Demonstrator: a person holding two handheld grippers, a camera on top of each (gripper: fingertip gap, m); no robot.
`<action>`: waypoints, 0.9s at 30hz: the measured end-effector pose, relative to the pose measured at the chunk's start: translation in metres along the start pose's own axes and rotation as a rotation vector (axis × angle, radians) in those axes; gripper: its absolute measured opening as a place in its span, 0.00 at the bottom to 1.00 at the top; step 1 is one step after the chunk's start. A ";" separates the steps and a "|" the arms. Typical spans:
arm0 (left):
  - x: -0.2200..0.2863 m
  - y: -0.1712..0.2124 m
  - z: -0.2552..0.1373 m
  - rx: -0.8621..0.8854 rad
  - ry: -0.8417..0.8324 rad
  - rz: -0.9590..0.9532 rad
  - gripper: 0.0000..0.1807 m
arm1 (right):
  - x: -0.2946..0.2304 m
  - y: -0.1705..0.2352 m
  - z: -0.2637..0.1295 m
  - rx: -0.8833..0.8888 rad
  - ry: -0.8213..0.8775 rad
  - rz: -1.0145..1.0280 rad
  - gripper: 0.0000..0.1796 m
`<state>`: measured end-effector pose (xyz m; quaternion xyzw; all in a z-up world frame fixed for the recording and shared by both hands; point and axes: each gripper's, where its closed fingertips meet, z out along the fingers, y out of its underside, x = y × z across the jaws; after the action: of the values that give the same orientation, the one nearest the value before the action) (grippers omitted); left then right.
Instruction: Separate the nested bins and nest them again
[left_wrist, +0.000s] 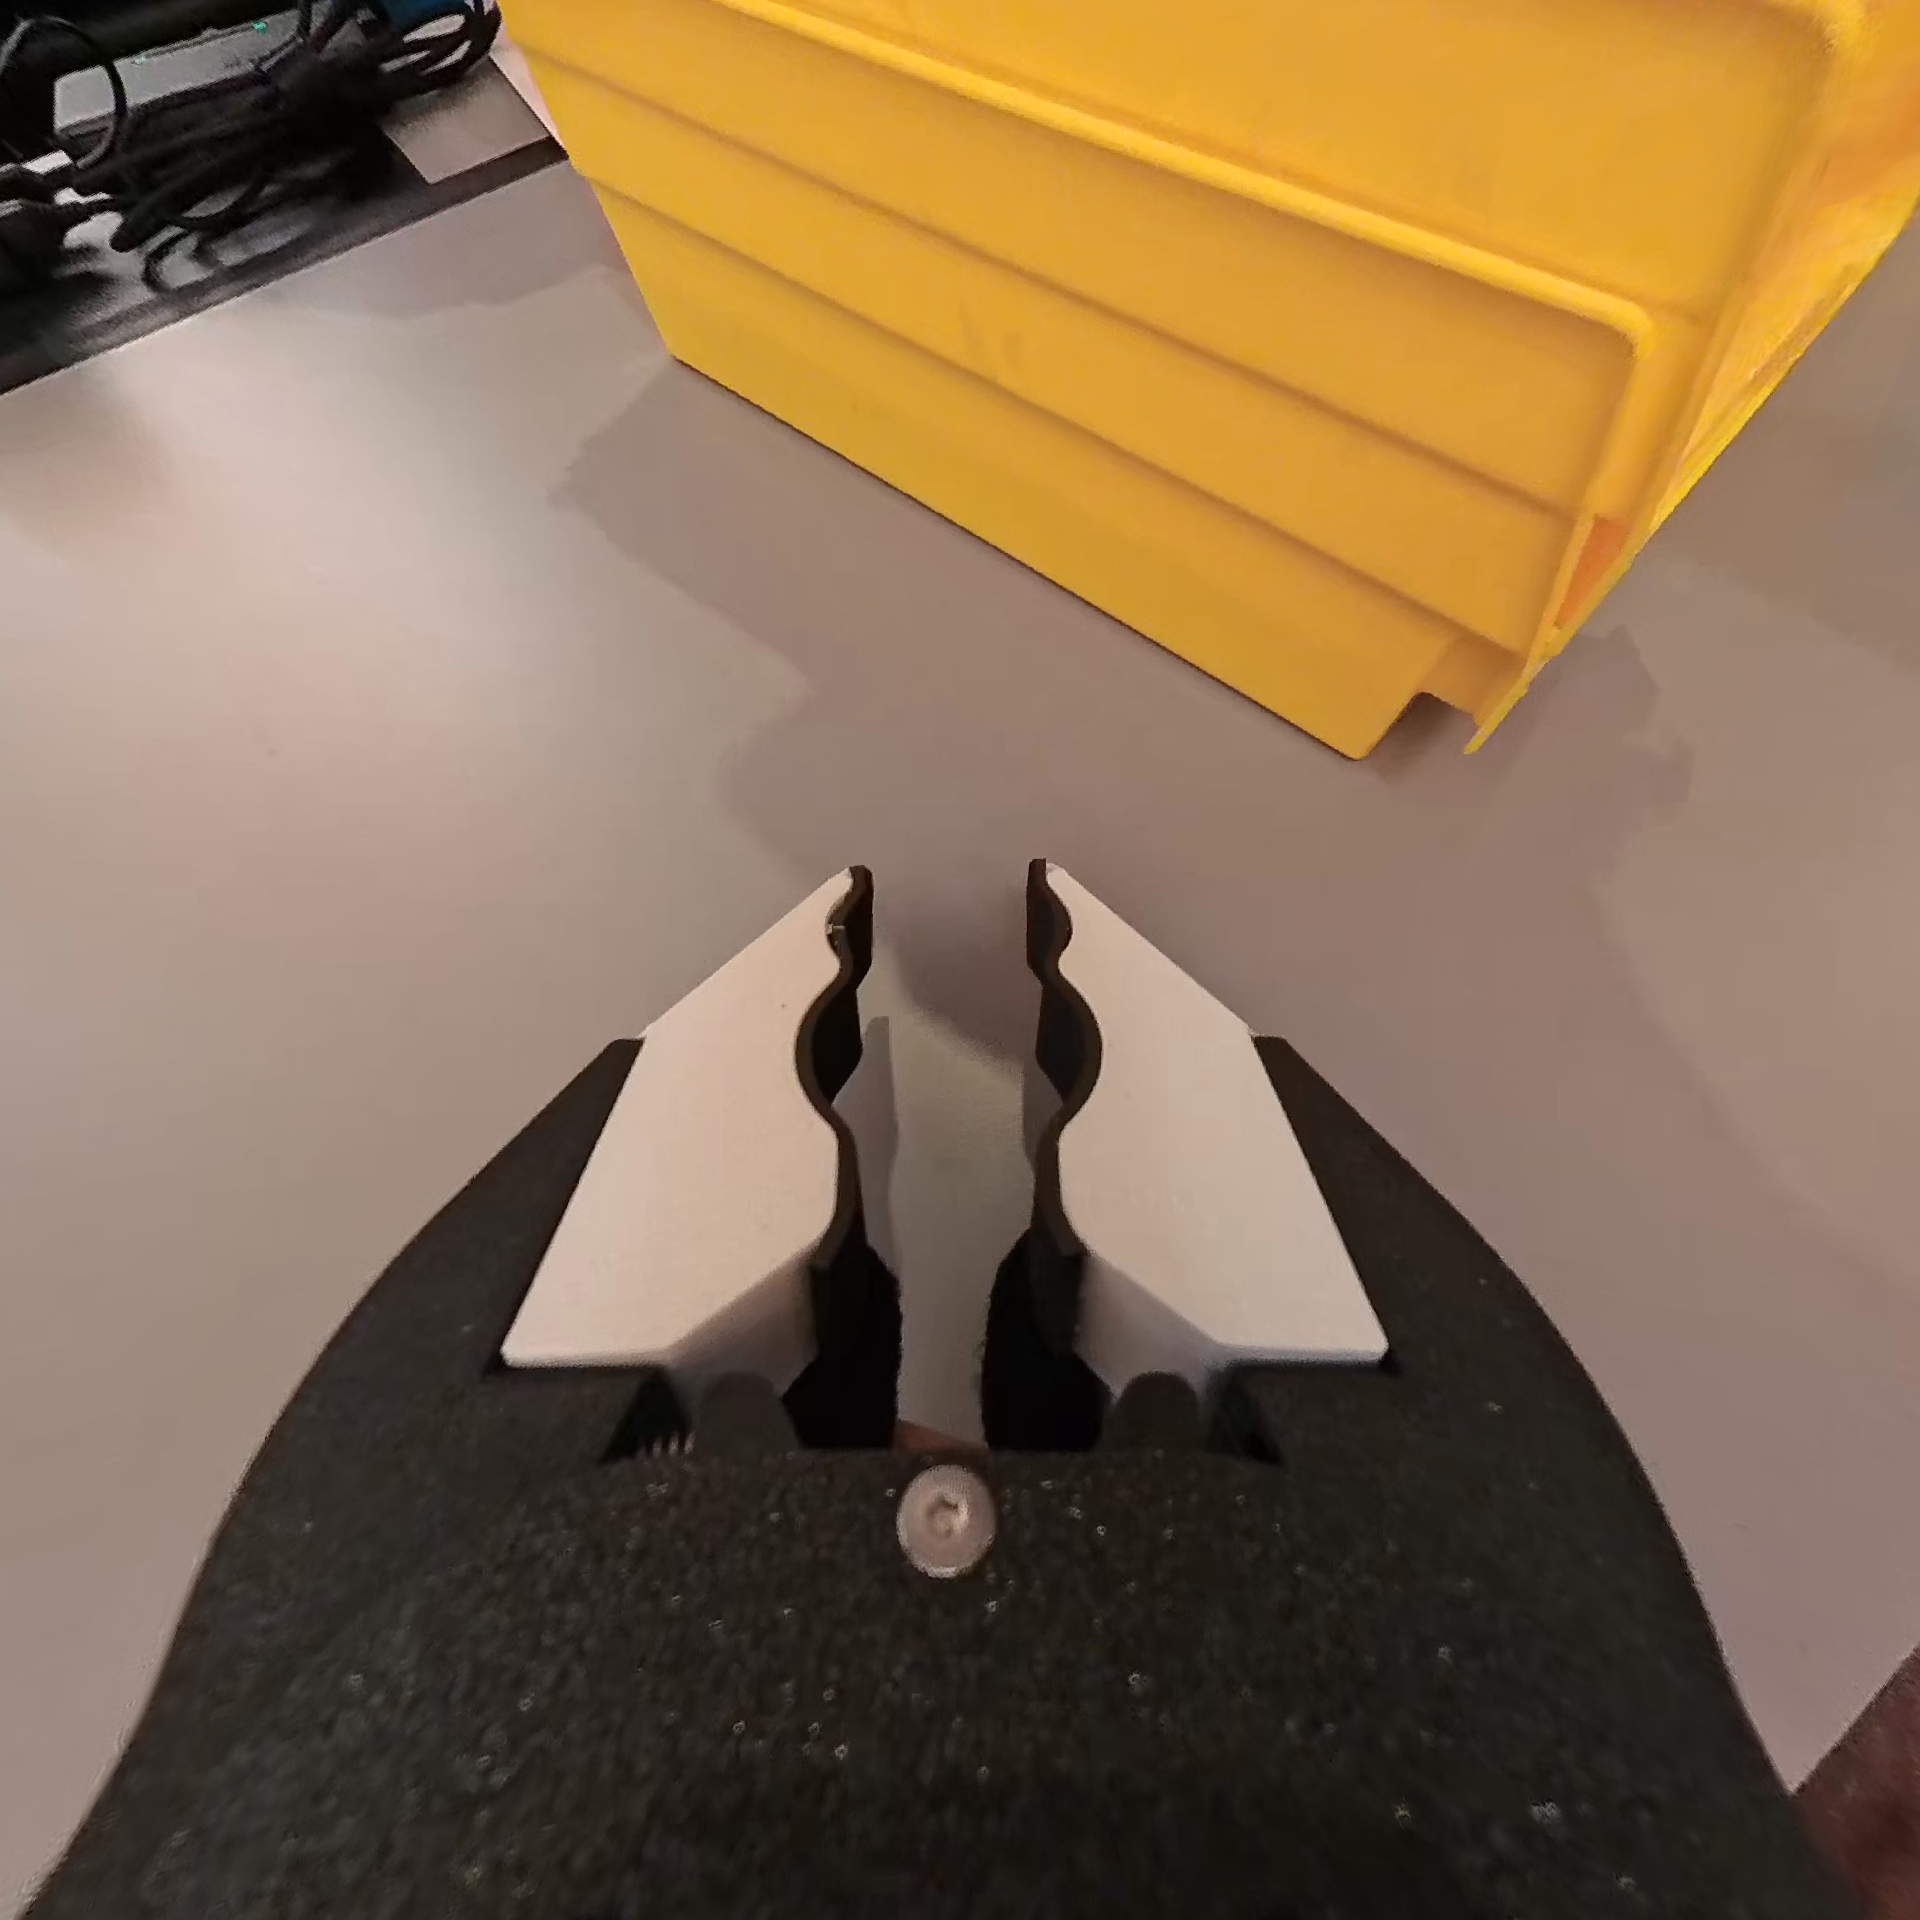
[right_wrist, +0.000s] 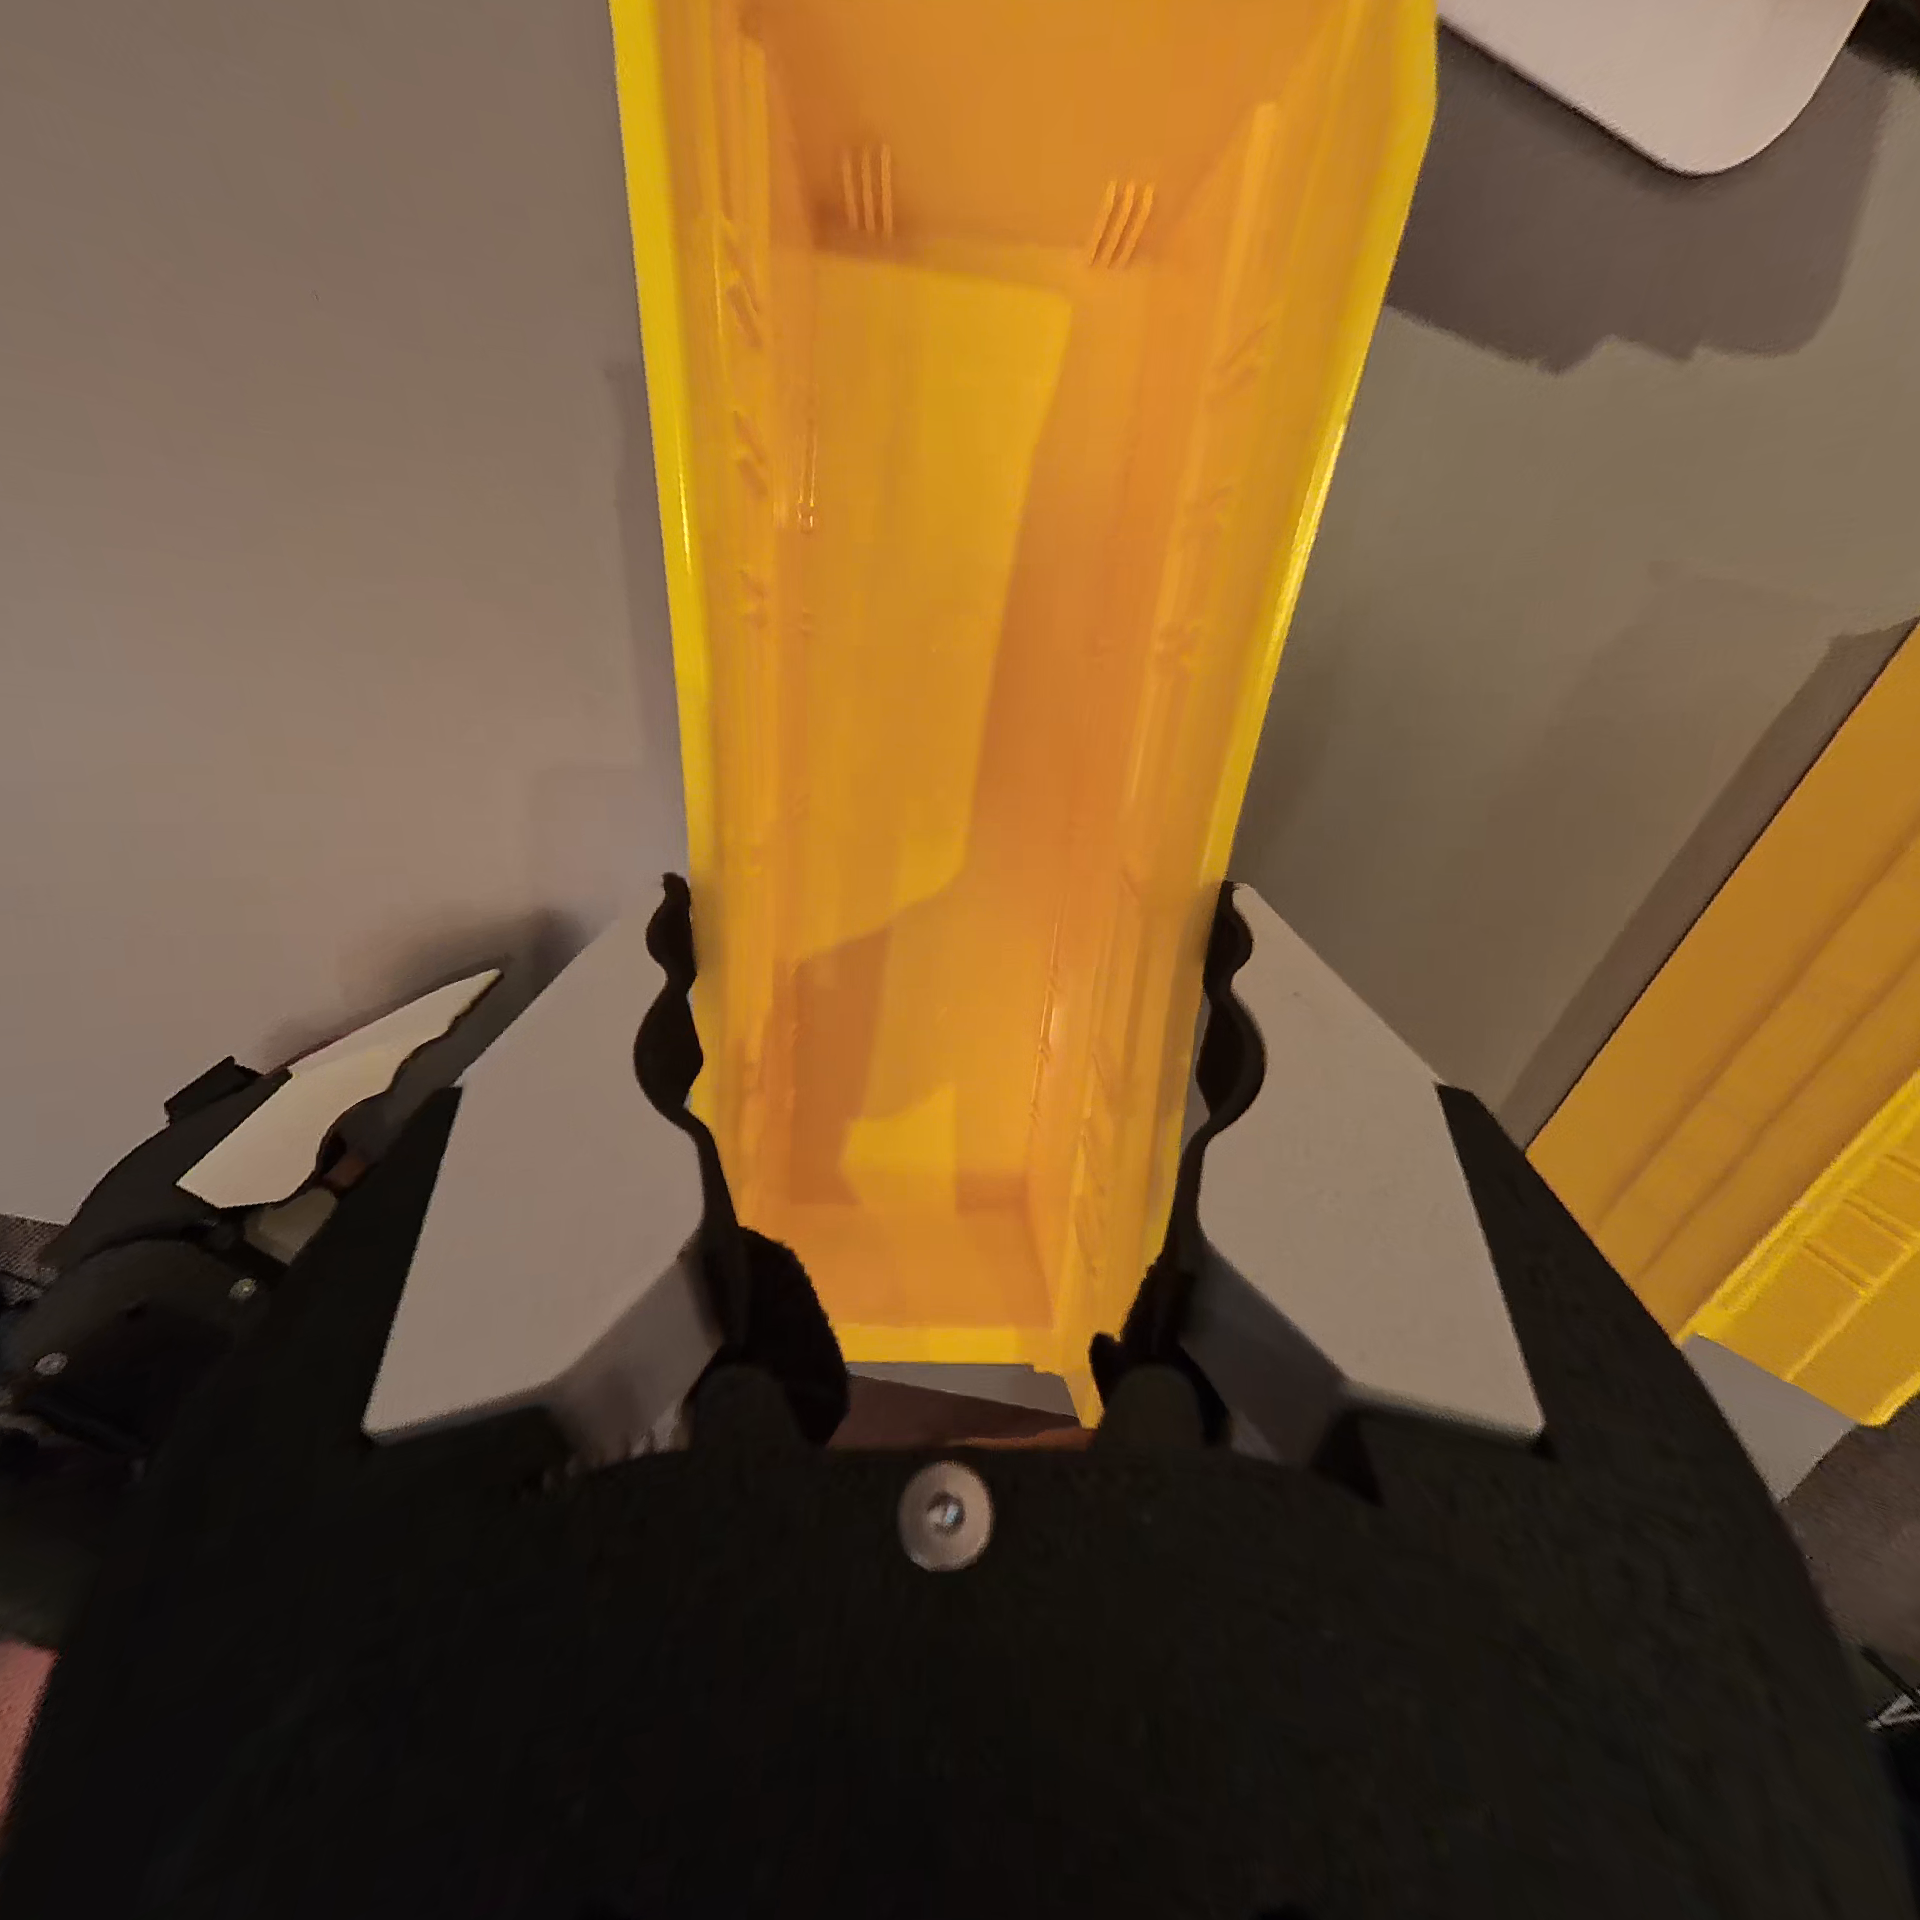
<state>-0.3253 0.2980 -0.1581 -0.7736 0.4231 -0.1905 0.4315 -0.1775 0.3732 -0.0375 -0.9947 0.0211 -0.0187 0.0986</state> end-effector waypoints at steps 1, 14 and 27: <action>0.000 0.000 0.000 0.001 0.003 -0.005 0.15 | 0.002 -0.001 -0.006 0.004 0.004 -0.005 0.55; 0.008 -0.004 -0.001 0.019 0.019 0.023 0.15 | 0.074 -0.015 -0.127 0.101 0.027 0.036 0.55; 0.004 -0.001 0.002 0.000 0.005 0.032 0.15 | 0.197 0.031 -0.019 0.034 0.048 0.245 0.56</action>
<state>-0.3209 0.2959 -0.1583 -0.7663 0.4366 -0.1854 0.4333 0.0174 0.3304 -0.0180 -0.9821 0.1447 -0.0306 0.1162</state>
